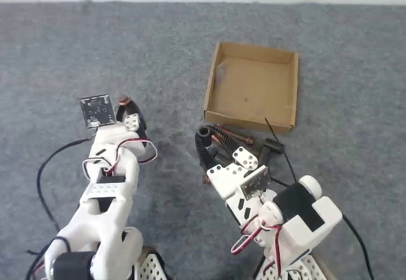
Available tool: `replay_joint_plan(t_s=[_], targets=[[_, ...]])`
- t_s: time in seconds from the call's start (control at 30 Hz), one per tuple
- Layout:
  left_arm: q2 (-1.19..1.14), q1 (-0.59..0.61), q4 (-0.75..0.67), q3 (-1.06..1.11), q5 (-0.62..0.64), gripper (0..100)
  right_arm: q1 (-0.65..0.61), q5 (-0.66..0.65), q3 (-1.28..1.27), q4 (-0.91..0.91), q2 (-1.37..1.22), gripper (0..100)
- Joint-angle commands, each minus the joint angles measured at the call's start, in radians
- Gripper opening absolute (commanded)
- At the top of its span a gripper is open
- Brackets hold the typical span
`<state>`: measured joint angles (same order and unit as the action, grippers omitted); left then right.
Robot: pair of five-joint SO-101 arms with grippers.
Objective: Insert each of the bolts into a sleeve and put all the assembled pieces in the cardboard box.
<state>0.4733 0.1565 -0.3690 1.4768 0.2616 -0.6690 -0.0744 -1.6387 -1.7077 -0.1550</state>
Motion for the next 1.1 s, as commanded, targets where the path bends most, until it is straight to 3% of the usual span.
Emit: replay_joint_plan(t_s=[0.0,0.13,0.77,1.07], targets=[[0.051,-0.025,-0.100,-0.016,0.012,1,-0.001,-0.014,-0.021,0.001,0.028,0.6],[0.054,-0.071,-0.164,-0.036,0.012,1,-0.001,-0.014,0.002,0.001,-0.013,0.6],[0.055,-0.318,-0.160,-0.259,0.012,1,-0.001,-0.015,0.029,0.019,-0.067,0.6],[0.055,-0.379,0.069,-0.414,0.012,1,-0.005,-0.014,0.046,0.064,-0.067,0.6]])
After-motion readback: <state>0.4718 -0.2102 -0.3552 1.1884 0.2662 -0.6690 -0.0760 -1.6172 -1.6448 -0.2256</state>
